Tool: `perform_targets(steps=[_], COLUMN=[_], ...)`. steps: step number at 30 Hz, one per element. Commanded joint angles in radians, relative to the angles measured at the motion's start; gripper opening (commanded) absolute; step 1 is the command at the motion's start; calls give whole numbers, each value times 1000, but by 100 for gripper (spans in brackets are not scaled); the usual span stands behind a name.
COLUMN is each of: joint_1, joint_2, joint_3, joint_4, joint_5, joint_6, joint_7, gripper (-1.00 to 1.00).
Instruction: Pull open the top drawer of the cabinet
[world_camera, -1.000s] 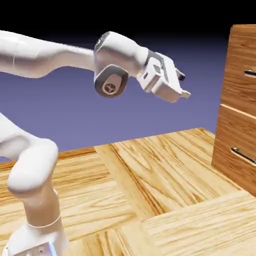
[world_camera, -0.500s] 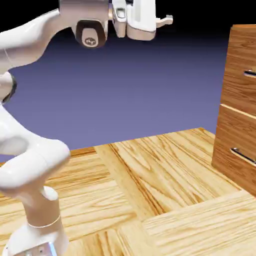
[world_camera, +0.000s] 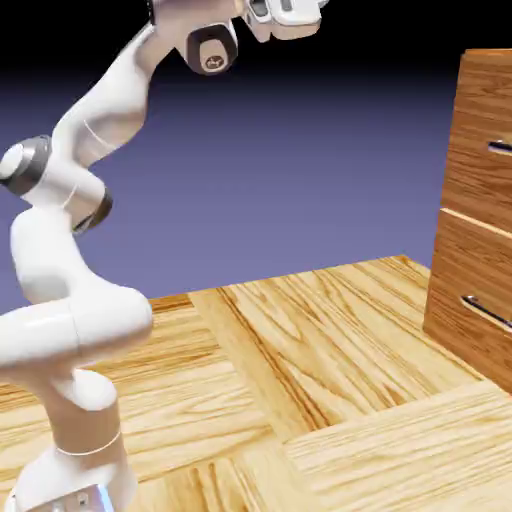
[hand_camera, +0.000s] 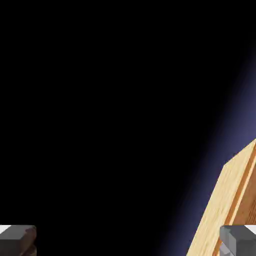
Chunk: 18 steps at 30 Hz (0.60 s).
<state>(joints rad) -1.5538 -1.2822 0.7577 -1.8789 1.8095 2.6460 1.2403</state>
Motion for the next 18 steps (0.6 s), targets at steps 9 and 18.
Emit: perform_targets(steps=[9,18], joint_1=[-326,-652], joint_2=[-148,-297], joint_3=[158,316], joint_4=[194,388], joint_5=[377,754], joint_6=[-81,-163], joint_7=[104,208], gripper=[100,100])
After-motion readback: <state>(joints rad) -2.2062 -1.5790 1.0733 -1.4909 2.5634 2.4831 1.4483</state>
